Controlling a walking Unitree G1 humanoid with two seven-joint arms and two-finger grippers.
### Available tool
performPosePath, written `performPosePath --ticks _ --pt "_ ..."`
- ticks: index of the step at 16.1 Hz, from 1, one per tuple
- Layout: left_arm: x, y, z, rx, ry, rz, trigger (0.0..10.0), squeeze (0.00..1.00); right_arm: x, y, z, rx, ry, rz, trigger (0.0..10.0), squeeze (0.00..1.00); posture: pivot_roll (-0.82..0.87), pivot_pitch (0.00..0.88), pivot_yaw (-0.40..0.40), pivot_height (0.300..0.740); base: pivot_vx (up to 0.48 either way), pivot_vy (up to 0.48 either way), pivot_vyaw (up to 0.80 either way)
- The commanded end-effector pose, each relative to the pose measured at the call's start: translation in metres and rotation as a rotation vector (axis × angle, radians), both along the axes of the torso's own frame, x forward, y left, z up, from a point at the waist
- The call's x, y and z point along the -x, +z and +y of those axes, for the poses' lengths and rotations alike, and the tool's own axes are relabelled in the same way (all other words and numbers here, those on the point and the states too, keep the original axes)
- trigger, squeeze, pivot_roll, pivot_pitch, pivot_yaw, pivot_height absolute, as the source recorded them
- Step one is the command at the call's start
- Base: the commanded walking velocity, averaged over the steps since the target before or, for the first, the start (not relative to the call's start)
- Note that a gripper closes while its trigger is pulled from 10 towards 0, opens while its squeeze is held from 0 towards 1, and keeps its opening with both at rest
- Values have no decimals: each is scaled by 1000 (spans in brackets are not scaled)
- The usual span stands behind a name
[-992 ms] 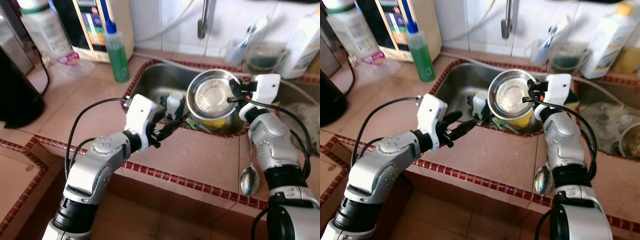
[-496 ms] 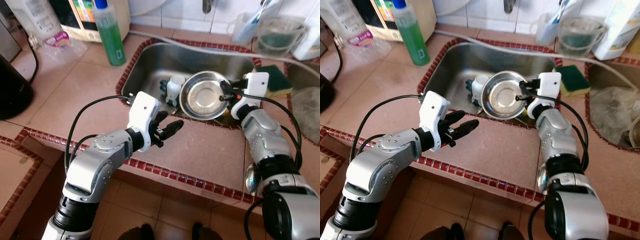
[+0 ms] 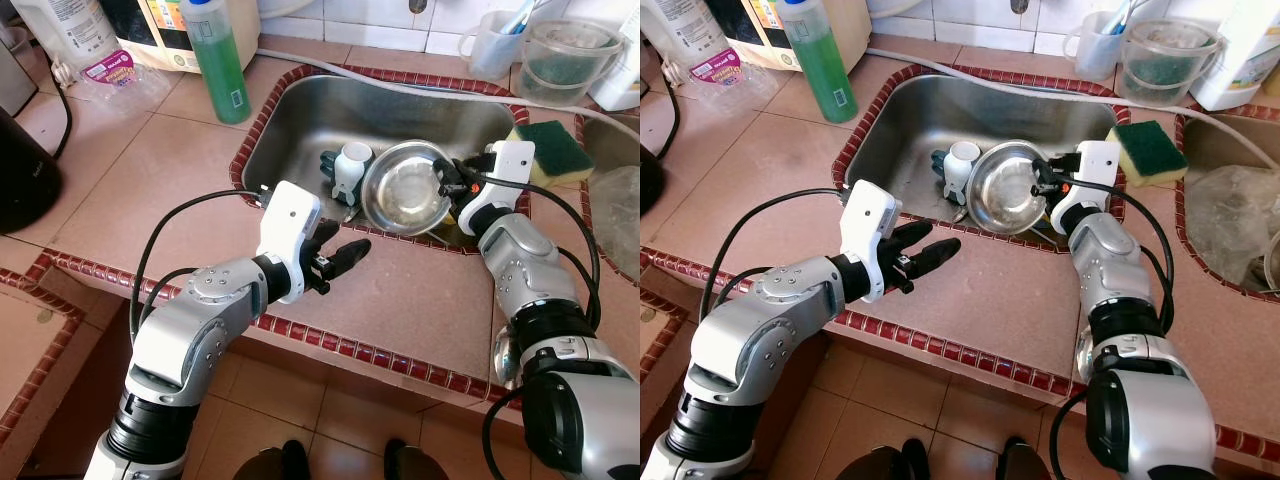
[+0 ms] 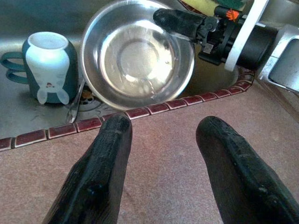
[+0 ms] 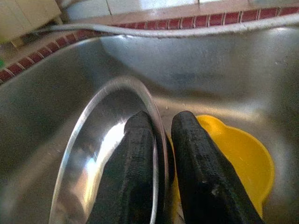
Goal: Kitchen organization
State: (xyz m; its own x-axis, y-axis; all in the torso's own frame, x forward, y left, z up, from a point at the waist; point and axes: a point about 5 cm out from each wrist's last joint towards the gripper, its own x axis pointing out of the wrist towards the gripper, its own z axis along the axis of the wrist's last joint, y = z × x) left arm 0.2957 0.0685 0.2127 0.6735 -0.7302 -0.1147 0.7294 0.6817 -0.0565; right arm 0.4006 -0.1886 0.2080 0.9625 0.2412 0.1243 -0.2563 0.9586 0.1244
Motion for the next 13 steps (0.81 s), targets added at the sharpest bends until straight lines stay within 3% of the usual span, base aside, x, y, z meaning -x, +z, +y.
performPosePath --ticks 1,7,13 --pt "2 5 1 0 -1 -22 10000 0 -2 6 1 -24 10 -21 10000 1000 -118 281 90 740 0 0 0" --pt "-2 7 4 10 21 -39 10000 0 -4 16 4 -29 28 -61 10000 1000 -115 253 83 740 0 0 0" --pt "-23 -6 29 70 201 -53 10000 0 3 30 13 -61 35 -212 10000 1000 -139 147 72 740 0 0 0"
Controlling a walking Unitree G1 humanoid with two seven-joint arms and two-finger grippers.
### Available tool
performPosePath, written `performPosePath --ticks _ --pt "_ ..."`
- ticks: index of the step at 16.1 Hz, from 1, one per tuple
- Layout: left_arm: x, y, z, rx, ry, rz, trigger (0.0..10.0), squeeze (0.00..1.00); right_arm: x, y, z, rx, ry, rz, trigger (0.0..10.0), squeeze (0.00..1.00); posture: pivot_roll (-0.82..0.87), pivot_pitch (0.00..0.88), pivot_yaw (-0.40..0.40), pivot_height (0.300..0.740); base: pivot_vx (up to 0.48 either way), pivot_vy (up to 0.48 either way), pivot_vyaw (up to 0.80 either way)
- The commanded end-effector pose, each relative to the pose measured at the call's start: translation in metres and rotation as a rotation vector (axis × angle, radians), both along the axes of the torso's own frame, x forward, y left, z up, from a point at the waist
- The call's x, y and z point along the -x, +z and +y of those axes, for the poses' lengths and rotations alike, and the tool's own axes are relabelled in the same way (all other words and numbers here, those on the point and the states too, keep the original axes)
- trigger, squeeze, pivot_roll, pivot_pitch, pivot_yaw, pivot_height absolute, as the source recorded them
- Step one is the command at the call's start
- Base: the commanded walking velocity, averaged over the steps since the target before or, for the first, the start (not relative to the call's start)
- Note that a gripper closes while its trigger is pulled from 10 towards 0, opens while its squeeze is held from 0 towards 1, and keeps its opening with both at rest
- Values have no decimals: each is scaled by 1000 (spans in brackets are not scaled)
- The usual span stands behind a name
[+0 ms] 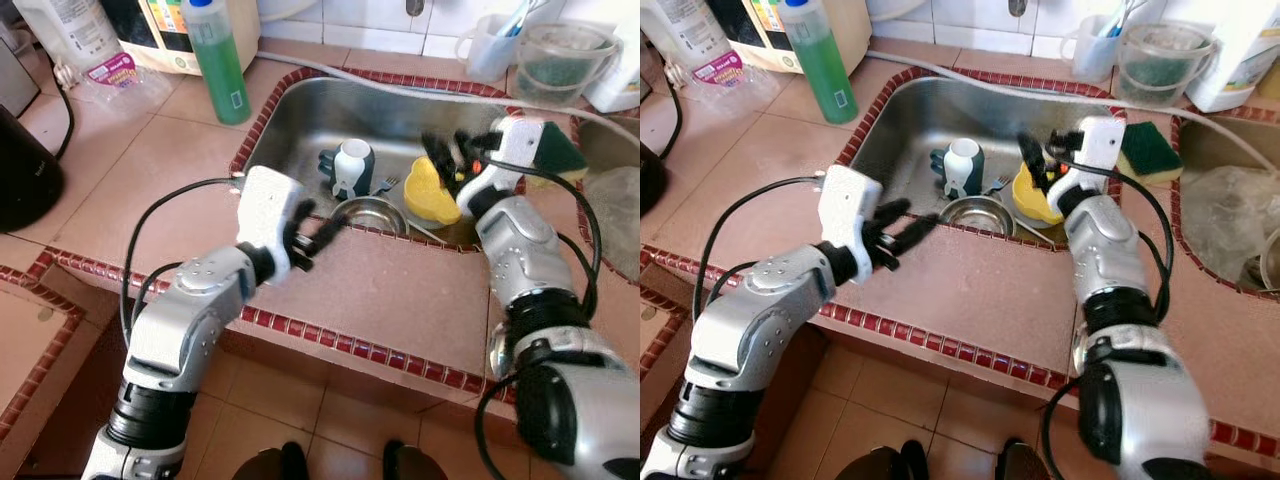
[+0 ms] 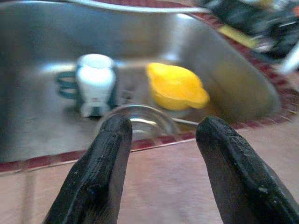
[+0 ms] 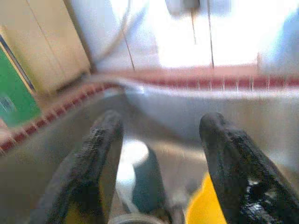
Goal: Kitchen organization
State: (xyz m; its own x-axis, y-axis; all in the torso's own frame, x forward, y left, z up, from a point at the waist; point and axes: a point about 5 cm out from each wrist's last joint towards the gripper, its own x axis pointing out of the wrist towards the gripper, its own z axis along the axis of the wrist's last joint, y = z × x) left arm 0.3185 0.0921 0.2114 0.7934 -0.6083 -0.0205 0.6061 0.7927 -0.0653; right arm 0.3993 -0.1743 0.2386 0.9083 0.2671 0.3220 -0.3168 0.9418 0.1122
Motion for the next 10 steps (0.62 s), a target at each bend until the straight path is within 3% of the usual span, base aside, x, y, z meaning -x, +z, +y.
performPosePath --ticks 1,3,7,8,10 --pt "-3 -6 8 12 54 6 10000 0 4 -2 1 -20 -9 -26 10000 1000 -145 130 73 740 0 0 0" --pt "-10 -7 14 49 121 -21 10000 0 9 -3 5 -14 -16 -63 10000 1000 -158 90 76 740 0 0 0" --pt "-21 -15 22 37 205 -36 10000 0 21 -12 8 -13 -37 -77 10000 1000 -169 56 75 740 0 0 0" --pt "-23 -17 27 89 213 -3 10000 0 27 -18 8 -17 -55 -74 10000 1000 -174 46 77 740 0 0 0" --pt "-26 -20 31 68 249 -2 10000 0 32 -23 10 -10 -52 -70 10000 1000 -175 42 78 740 0 0 0"
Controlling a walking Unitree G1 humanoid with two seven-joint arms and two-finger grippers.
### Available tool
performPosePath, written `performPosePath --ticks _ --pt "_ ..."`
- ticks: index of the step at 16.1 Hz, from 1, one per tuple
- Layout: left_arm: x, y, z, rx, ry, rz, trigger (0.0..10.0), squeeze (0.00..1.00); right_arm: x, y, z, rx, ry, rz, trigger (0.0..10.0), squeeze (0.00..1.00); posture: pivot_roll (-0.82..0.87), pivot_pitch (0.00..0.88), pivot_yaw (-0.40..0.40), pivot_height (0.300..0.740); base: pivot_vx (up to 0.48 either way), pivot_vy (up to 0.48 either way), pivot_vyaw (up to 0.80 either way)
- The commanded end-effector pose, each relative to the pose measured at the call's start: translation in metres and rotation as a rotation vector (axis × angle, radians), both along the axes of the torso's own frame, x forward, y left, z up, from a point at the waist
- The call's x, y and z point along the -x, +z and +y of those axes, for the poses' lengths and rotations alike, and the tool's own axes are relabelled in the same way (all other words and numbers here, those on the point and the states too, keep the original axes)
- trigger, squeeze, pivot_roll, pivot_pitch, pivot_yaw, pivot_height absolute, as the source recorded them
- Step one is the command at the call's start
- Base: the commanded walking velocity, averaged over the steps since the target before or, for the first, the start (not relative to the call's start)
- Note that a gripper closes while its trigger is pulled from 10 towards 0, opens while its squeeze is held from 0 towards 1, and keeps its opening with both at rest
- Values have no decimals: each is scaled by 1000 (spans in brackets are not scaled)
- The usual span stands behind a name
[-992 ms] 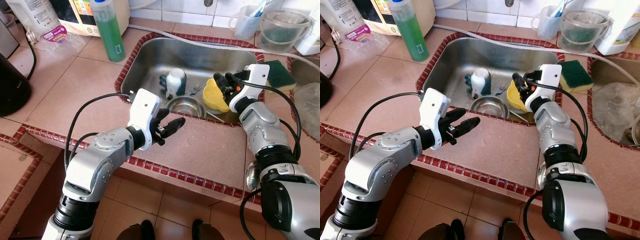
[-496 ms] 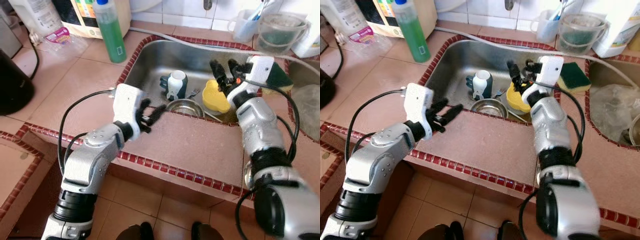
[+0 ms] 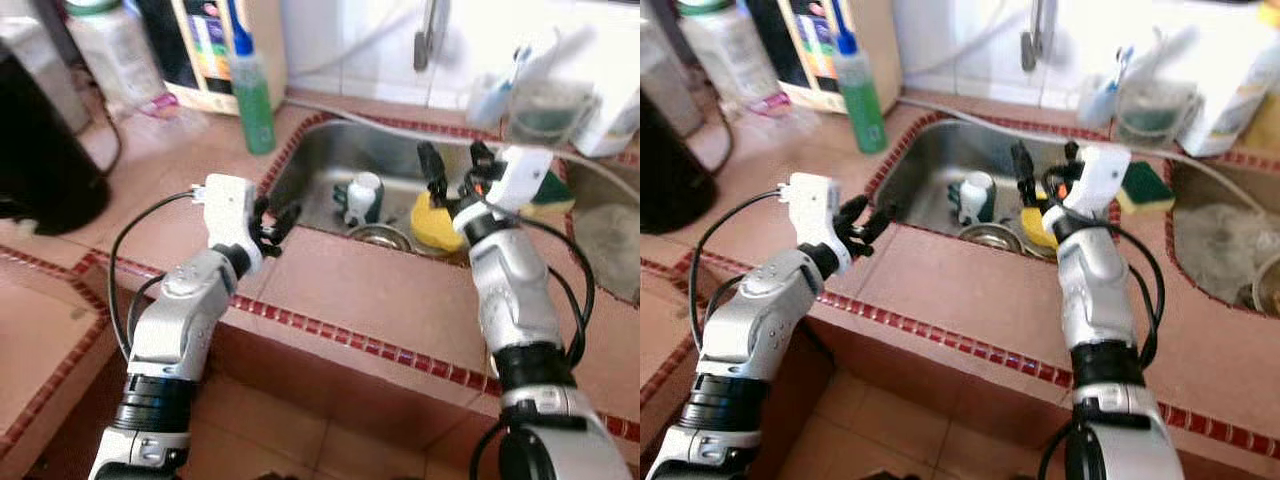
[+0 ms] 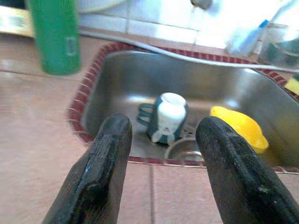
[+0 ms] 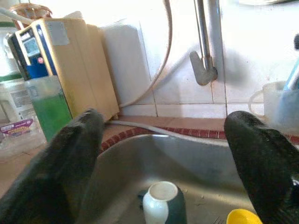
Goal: Kitchen organization
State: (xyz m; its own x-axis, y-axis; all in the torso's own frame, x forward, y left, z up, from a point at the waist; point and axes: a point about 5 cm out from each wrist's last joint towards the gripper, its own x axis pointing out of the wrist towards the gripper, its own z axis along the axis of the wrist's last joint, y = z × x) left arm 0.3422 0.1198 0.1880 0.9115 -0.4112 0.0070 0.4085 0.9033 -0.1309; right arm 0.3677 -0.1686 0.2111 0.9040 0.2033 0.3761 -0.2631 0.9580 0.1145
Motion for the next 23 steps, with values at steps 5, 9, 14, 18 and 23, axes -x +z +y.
performPosePath --ticks 5,9,14,18,23 --pt "-16 -8 8 -61 58 36 10000 0 21 -11 9 42 -11 18 10000 1000 -190 31 81 740 0 0 0" --pt "-16 -12 12 -76 97 23 10000 0 31 -16 13 45 -18 27 10000 1000 -199 14 77 740 0 0 0" --pt "-3 -21 12 -128 170 -90 10000 0 43 -32 30 26 -13 72 10000 0 -216 0 79 740 0 0 0" --pt "8 -28 6 -125 154 -144 10000 0 52 -40 37 23 -23 74 10000 0 -208 0 68 740 0 0 0" --pt "11 -34 1 -216 119 -207 10000 0 55 -45 34 118 -19 62 10000 0 -210 0 45 740 0 0 0"
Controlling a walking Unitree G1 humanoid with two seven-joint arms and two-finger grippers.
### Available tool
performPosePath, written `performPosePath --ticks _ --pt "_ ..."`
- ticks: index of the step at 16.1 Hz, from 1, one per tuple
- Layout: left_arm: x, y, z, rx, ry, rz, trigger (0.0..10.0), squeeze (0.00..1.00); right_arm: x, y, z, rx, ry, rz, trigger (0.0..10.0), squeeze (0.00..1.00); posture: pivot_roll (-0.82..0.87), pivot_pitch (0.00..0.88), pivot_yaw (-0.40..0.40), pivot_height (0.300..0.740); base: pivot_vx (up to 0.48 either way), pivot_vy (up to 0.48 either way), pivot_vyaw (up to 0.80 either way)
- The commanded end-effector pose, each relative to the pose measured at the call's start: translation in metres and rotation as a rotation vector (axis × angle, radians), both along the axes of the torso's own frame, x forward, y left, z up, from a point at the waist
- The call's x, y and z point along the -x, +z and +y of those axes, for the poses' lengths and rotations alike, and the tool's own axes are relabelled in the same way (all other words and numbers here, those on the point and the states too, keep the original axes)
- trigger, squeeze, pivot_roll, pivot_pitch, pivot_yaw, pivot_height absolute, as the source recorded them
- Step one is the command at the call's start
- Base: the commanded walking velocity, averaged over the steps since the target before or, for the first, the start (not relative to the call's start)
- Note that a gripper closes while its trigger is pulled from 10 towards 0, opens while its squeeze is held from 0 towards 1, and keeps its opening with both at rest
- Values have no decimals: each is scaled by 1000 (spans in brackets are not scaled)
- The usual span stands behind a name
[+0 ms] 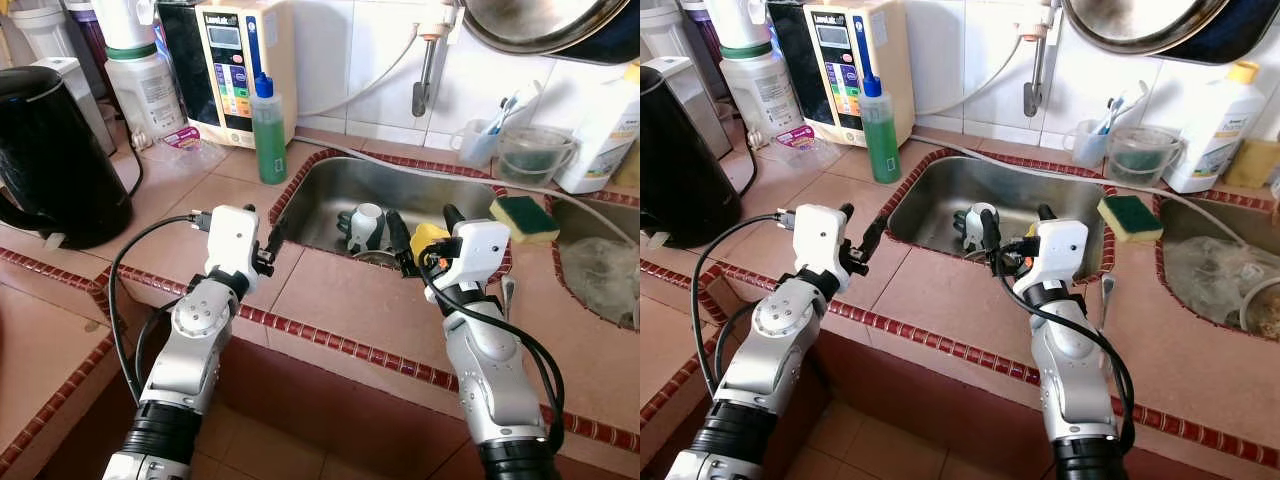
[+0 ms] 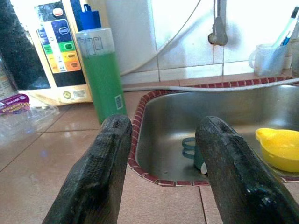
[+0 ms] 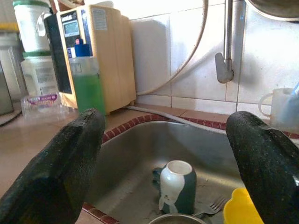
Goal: Kitchen organization
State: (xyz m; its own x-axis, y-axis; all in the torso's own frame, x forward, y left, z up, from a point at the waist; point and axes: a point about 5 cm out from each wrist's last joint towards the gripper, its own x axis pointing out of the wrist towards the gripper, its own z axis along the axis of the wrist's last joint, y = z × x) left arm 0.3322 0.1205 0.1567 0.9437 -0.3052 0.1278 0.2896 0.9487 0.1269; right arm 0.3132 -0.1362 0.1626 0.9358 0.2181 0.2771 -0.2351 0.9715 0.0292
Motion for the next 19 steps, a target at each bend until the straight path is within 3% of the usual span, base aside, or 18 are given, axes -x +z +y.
performPosePath --ticks 1,4,10,19 --pt "1 -2 -1 -26 -6 -5 10000 0 -1 4 1 11 0 -16 10000 0 -210 0 43 740 0 0 0" --pt "2 -3 -1 -16 -8 -6 10000 0 -2 1 0 12 -13 2 10000 0 -205 0 41 740 0 0 0" --pt "5 -6 1 10 -19 2 10000 0 -4 -5 2 30 -25 30 10000 0 -198 0 39 740 0 0 -749" --pt "4 -8 3 32 -9 14 10000 0 -4 -6 2 51 -12 20 10000 0 -197 0 27 740 0 -480 0"
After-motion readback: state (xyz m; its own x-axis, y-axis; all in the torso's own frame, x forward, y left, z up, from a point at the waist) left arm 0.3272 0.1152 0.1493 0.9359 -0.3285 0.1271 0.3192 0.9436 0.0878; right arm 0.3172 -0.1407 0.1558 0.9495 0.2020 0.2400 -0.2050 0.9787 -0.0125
